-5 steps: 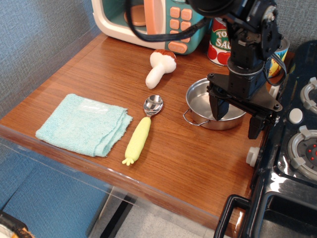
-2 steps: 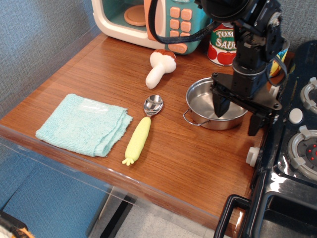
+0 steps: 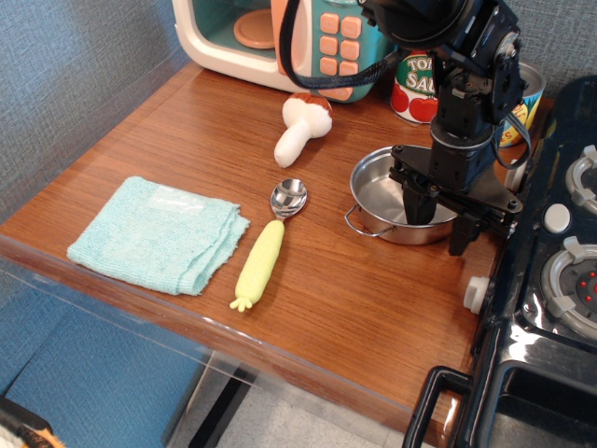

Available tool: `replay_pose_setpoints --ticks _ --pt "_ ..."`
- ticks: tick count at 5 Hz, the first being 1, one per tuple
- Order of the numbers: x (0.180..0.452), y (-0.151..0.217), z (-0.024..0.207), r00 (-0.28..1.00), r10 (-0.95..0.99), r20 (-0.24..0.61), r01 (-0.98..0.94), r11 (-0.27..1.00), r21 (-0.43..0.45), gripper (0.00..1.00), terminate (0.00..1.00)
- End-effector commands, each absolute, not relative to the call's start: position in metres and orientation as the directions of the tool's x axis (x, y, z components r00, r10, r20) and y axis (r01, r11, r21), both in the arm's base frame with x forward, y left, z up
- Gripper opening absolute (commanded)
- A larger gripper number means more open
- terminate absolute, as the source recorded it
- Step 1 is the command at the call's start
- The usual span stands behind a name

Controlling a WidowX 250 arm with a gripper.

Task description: Pick up and place the silver bowl in front of the microwave.

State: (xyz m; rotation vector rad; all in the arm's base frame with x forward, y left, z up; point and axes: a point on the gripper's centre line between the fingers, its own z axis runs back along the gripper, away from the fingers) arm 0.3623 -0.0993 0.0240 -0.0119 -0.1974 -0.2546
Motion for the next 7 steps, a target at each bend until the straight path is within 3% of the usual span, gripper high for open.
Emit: replay_pose_setpoints --ticks 1,2,3,4,5,7 --pt "0.359 -0.1 0.041 0.943 -0.236 0.235 0.24 0.971 0.012 0.0 0.0" --pt "0.357 -0.101 0.043 0.942 -0.242 0.231 0.247 0.969 0.008 0.0 0.0" --pt "0.364 -0.095 0.072 0.933 -0.216 0.286 0.231 0.973 -0.018 0.0 0.0" --pt "0.366 -0.073 0.122 0.91 -0.113 0.399 0.15 0.987 -0.064 0.0 0.0" --pt "0.362 -0.021 0.162 0.912 -0.001 0.41 0.039 0.996 -0.084 0.0 0.0" --pt "0.372 0.077 0.131 0.936 0.136 0.325 -0.129 0.991 -0.04 0.0 0.0"
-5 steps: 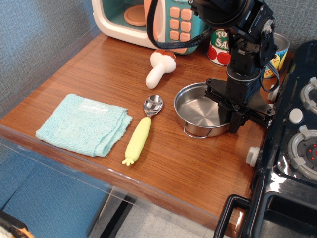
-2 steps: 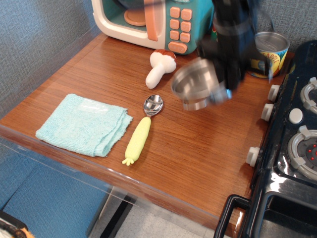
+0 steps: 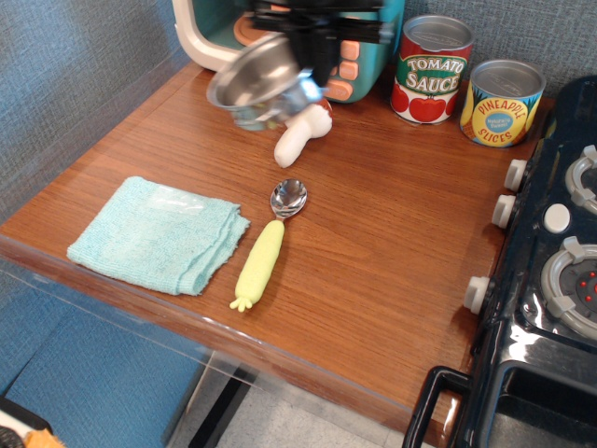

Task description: Pick up and place the silver bowl in front of the microwave.

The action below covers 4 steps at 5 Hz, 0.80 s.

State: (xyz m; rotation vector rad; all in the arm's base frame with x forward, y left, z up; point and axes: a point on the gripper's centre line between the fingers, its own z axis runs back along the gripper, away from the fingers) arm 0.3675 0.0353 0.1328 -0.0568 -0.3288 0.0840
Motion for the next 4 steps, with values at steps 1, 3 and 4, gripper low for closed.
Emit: replay_pose_setpoints --ticks 1,3,4 --pt "0.386 0.127 0.11 0.946 0.149 0.288 -0.158 0.987 0.007 0.0 0.0" --pt "0.398 0.178 0.082 0.956 0.193 0.222 -0.209 0.976 0.052 0.0 0.0" --pt "0.393 0.17 0.075 0.966 0.166 0.201 -0.18 0.982 0.056 0.0 0.0"
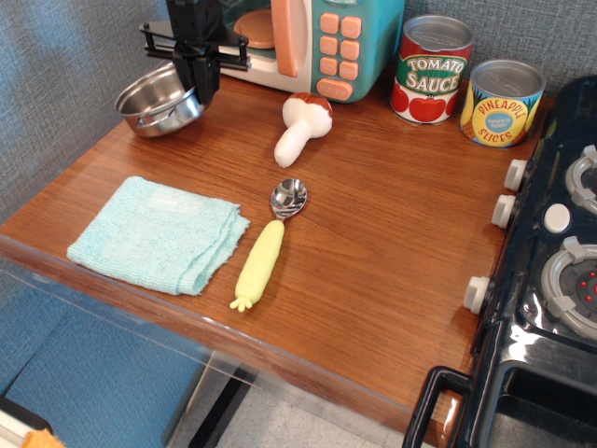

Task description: Pick up and place the silver bowl in front of the microwave.

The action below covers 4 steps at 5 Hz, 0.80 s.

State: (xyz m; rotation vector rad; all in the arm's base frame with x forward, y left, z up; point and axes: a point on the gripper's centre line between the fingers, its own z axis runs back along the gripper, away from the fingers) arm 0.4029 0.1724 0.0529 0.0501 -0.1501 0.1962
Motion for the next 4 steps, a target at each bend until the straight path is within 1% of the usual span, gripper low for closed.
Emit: replay_pose_setpoints --ticks 1,2,3,4 --pt "0.389 0.153 0.073 0.975 0.113 0.192 -0.129 0.989 0.069 0.0 0.0" --pt "0.387 0.146 0.072 0.976 0.128 0.176 -0.143 0.987 0.073 1.0 0.0" --pt "0.384 0.142 0.079 0.971 0.152 0.183 -0.16 0.987 0.029 1.0 0.0" --pt "0.38 0.138 0.092 0.967 0.166 0.191 -0.173 0.985 0.019 1.0 0.0"
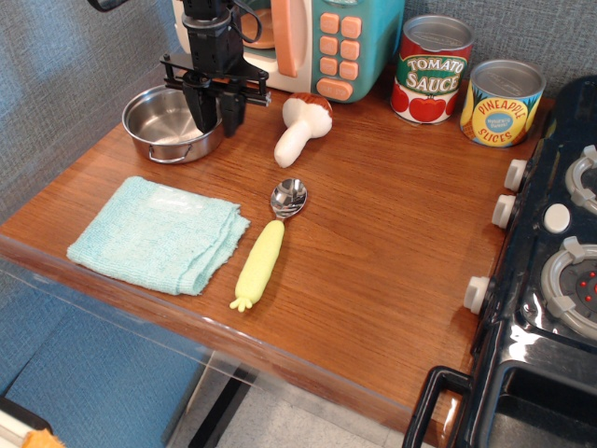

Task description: Pick up and place the silver bowl in front of the microwave.

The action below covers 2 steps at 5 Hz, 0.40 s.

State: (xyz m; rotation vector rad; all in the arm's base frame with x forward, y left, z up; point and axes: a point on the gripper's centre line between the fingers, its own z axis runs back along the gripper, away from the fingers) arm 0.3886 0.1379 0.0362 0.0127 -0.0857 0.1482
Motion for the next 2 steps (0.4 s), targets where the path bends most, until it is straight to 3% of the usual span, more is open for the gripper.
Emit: replay_pose_setpoints --ticks 1,2 --pt "0.369 0.133 0.115 0.959 0.205 0.198 -0.21 0.978 0.008 1.0 0.0" --pt "0.361 0.128 0.131 0.958 0.189 0.214 -0.196 0.981 0.009 1.0 0.0"
